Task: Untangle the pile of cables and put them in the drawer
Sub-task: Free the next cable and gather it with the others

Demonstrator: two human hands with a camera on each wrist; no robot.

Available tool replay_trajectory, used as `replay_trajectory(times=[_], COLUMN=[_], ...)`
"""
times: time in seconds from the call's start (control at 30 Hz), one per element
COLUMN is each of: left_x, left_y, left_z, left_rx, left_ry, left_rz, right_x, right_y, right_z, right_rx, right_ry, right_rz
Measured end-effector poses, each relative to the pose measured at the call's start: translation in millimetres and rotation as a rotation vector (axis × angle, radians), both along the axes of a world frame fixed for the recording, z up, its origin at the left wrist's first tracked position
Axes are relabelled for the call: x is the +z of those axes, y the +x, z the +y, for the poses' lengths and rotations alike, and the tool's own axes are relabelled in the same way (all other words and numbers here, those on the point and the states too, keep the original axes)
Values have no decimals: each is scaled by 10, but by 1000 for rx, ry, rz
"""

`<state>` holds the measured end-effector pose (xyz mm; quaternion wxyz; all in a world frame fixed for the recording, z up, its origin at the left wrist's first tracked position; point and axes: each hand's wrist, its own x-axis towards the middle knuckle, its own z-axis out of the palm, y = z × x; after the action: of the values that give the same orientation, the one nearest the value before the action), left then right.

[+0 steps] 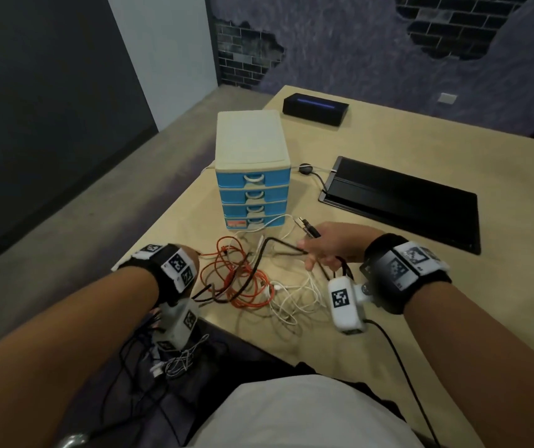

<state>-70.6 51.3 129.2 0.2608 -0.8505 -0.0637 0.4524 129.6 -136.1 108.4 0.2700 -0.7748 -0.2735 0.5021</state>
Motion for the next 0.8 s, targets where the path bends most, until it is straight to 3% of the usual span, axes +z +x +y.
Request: replay_trajectory(times=[0.03,0.23,0.33,0.5,0.6,0.8], left_x=[-44,-280,-544,-760,-868,-1089], left_y=[4,308,708,1163,1318,1553], left_z=[15,46,83,-87,-233,-536], left_rx=[-22,-24,172,135,115,90], left_ry=[28,-91,-311,-437,-513,-607], left_rz=[33,-148,-231,-431,-457,-339], right_x=[-7,26,21,64,42,24], right_y=[12,-74,-108,-214,-301,-305], right_z=[-11,-52,-111,-361,-475,-669], right_rx=[-20,-294,-380,0,57,-285], right_ry=[-25,65,97,15,-15,117], right_rz=[-13,-4,139,488,450,252])
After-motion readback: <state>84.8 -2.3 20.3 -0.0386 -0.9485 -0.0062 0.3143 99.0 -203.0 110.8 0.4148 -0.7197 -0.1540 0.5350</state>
